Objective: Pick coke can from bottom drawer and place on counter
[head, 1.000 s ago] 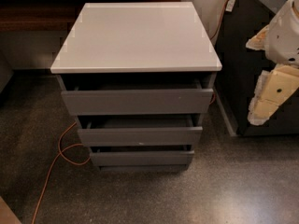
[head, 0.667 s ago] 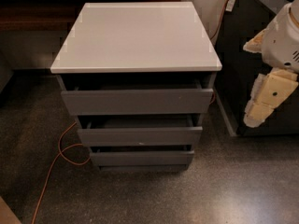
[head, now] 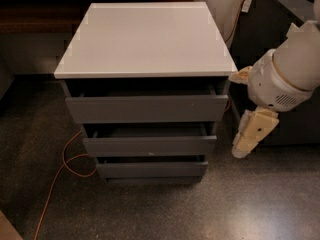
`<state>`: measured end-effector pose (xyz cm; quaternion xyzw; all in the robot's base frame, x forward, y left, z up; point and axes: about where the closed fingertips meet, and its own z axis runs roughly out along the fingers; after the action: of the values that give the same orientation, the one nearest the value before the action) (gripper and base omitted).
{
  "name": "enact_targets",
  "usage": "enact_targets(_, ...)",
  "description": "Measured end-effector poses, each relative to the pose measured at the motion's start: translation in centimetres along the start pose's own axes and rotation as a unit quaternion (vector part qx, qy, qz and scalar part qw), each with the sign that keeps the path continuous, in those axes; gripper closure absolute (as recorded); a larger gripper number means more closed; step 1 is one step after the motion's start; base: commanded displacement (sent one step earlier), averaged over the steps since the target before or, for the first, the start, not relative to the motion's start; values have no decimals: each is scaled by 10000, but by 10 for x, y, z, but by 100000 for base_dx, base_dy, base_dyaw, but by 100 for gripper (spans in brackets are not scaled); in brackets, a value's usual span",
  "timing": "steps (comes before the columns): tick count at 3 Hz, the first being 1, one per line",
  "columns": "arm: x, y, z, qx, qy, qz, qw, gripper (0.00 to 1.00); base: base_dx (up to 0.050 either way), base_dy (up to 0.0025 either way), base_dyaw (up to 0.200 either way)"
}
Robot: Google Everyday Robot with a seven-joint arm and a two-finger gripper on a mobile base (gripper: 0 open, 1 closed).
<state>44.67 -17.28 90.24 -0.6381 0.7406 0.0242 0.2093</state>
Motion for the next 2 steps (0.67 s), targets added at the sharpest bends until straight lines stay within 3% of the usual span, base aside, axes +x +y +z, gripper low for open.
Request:
enact_targets(1, -6, 4, 34, -106, -182, -269, 9994, 0, 0, 0, 0)
enact_targets(2, -11, 5, 72, -132, -144, -493, 9986, 0, 0, 0, 0)
